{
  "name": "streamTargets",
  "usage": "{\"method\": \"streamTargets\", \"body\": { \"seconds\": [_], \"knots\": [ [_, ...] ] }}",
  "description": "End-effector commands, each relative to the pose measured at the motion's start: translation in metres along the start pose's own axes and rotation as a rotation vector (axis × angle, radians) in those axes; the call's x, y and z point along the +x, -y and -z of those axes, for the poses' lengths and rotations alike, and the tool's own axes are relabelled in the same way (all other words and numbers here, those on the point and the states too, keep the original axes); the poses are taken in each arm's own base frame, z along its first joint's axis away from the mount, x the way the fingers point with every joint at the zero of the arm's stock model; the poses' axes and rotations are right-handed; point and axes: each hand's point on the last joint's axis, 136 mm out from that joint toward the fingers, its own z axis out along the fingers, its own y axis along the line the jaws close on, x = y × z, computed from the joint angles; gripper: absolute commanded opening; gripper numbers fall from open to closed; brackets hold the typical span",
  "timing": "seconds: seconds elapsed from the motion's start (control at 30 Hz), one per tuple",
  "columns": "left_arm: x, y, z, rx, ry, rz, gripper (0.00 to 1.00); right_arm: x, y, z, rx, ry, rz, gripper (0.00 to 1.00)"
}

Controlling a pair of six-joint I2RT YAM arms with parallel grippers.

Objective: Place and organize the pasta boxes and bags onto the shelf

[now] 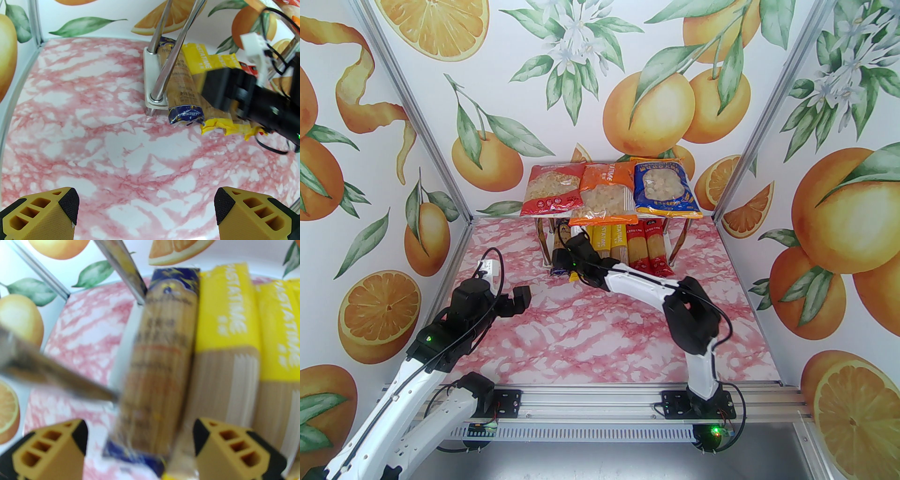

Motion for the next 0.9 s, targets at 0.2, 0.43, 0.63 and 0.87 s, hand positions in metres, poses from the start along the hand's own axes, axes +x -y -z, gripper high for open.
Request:
{"method": "streamTargets", "body": {
  "seconds": [0.2,0.43,0.63,0.87],
  "knots": [
    [0.010,0.004,-0.017,0.033,-0.012,0.056,1.00,0.037,0.037,0.078,-0.016,-0.018,-0.005,0.78],
    [0.017,0.004,-0.030,0.035,-0.019,0.078,1.00,0.058,0.087,0.141,0.066,0.031,0.071,0.84],
    [0.013,0.007,-0.035,0.035,-0.030,0.068,1.00,0.071,0.063,0.155,-0.095,-0.037,0.227,0.84],
    [0.011,0.004,-0.033,0.017,-0.024,0.060,1.00,0.089,0.041,0.143,-0.210,-0.189,0.341,0.86]
  ]
}}
